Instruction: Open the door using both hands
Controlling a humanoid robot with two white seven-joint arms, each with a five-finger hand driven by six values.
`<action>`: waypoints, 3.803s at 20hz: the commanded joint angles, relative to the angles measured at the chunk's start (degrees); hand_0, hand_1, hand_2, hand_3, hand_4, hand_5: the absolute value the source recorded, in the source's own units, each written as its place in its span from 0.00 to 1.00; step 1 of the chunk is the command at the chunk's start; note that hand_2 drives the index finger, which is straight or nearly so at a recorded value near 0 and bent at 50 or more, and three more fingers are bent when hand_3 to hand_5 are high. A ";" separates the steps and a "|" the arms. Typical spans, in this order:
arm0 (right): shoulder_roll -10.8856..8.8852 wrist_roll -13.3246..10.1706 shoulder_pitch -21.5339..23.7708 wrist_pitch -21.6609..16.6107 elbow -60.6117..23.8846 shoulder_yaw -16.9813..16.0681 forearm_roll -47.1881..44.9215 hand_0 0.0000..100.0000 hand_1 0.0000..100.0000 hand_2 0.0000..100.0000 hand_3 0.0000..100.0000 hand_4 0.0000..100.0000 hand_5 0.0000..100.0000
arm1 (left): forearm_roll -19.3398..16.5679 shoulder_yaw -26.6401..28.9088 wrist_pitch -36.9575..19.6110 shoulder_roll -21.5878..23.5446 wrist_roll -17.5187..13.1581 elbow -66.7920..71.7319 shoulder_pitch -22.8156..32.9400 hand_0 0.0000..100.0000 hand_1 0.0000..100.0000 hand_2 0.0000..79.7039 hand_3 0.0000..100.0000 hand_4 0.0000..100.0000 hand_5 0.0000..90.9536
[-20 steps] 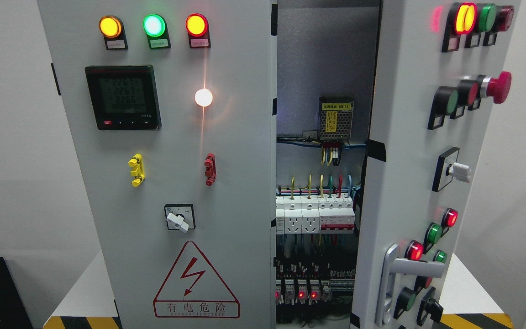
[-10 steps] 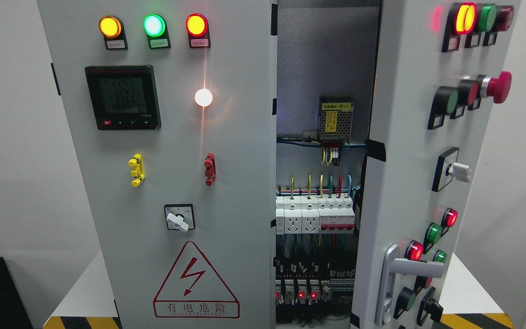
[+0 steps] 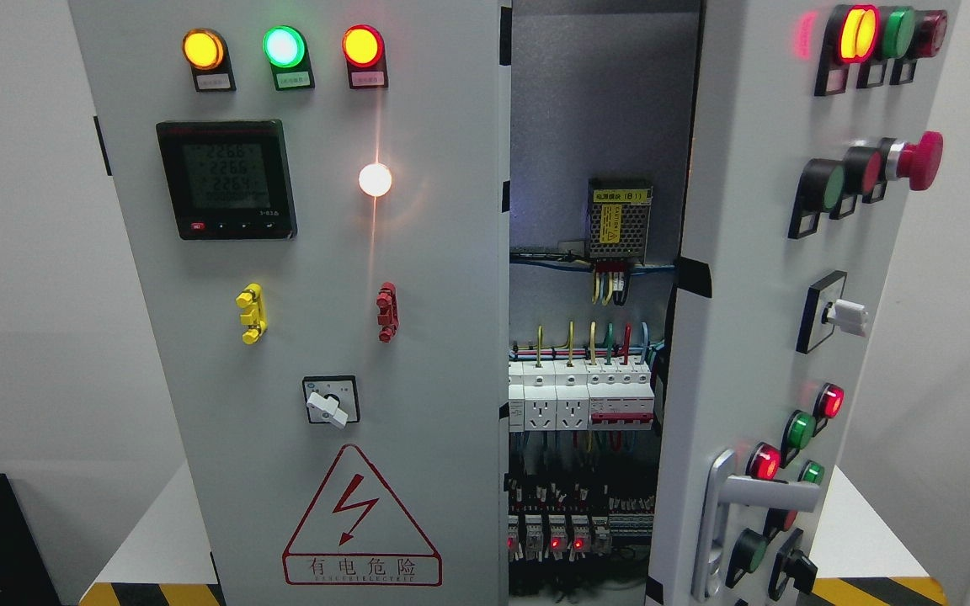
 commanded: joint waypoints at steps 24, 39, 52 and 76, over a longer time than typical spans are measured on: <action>0.00 0.01 0.00 -0.02 0.00 0.00 -1.40 0.19 0.00 0.00 0.00 0.00 0.00 | 15.06 -3.16 -0.04 2.90 -0.22 -38.43 -14.43 0.00 0.00 0.00 0.00 0.00 0.00; 0.00 0.01 0.00 -0.02 0.00 0.00 -1.40 0.19 0.00 0.00 0.00 0.00 0.00 | 27.73 -16.61 -1.09 10.20 -0.13 -39.40 -41.59 0.00 0.00 0.00 0.00 0.00 0.00; 0.00 0.01 0.00 -0.02 0.00 0.00 -1.40 0.19 0.00 0.00 0.00 0.00 0.00 | 38.36 -17.93 -0.83 13.54 -0.13 -40.98 -54.77 0.00 0.00 0.00 0.00 0.00 0.00; 0.00 0.01 0.00 -0.02 0.00 0.00 -1.40 0.19 0.00 0.00 0.00 0.00 0.00 | 64.21 -22.94 4.88 7.31 -0.13 -40.46 -83.00 0.00 0.00 0.00 0.00 0.00 0.00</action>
